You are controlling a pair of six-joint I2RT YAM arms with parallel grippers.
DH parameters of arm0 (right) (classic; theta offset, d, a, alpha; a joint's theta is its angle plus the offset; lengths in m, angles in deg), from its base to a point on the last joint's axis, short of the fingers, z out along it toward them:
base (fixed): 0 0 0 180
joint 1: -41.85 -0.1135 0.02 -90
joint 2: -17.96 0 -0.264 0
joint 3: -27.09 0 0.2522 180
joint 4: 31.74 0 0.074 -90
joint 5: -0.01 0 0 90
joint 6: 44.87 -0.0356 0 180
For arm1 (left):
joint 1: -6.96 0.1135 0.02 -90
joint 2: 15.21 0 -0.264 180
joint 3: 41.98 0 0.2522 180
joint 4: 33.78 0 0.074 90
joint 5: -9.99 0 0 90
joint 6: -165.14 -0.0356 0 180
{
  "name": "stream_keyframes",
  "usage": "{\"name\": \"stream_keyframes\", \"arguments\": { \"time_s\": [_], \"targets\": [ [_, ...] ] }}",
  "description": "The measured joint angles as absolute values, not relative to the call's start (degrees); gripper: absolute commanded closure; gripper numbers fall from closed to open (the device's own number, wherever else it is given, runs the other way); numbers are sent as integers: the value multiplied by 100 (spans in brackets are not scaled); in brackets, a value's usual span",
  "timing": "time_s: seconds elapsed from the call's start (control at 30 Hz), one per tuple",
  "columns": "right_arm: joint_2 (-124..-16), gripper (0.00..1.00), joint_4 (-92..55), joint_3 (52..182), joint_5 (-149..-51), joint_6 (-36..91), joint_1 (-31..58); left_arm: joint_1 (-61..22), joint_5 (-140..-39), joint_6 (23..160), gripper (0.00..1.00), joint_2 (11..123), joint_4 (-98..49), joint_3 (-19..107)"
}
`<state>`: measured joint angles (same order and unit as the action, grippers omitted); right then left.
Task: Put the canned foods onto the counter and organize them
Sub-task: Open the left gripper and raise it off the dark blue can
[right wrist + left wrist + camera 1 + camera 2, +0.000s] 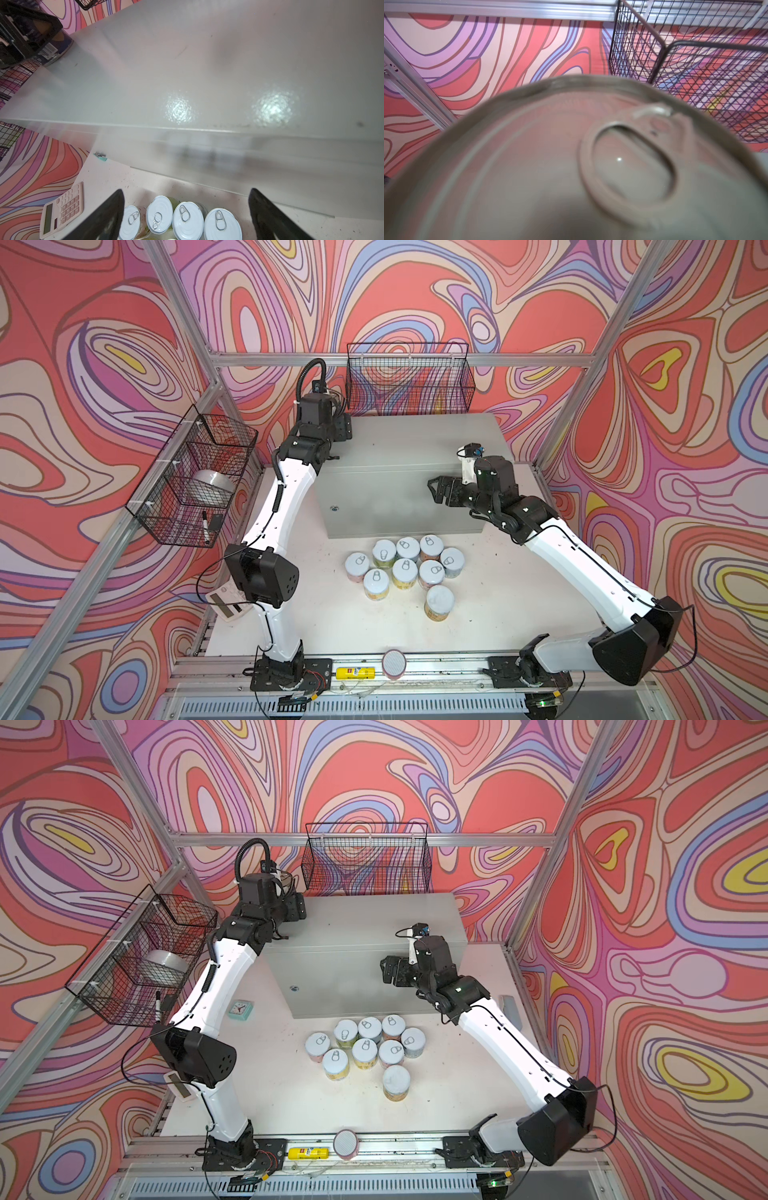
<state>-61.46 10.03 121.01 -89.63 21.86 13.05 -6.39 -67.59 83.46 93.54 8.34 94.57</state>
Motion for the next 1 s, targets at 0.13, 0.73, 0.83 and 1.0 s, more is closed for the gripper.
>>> {"name": "stream_keyframes", "arguments": {
  "time_s": [0.13,0.73,0.83,1.0],
  "targets": [
    [-6176,4,981,12154,-8959,2184,1305,-632,-6815,8354,12,9551,814,9677],
    [-6264,3,914,12195,-9048,2186,1305,-619,-7010,8105,0,8524,445,8329],
    [-6264,3,879,12195,-9092,2186,1305,-617,-7152,8042,0,8089,436,8088],
    [-6261,3,890,12195,-9096,2197,1305,-617,-7392,7985,0,7420,427,7811]
  ]
}}
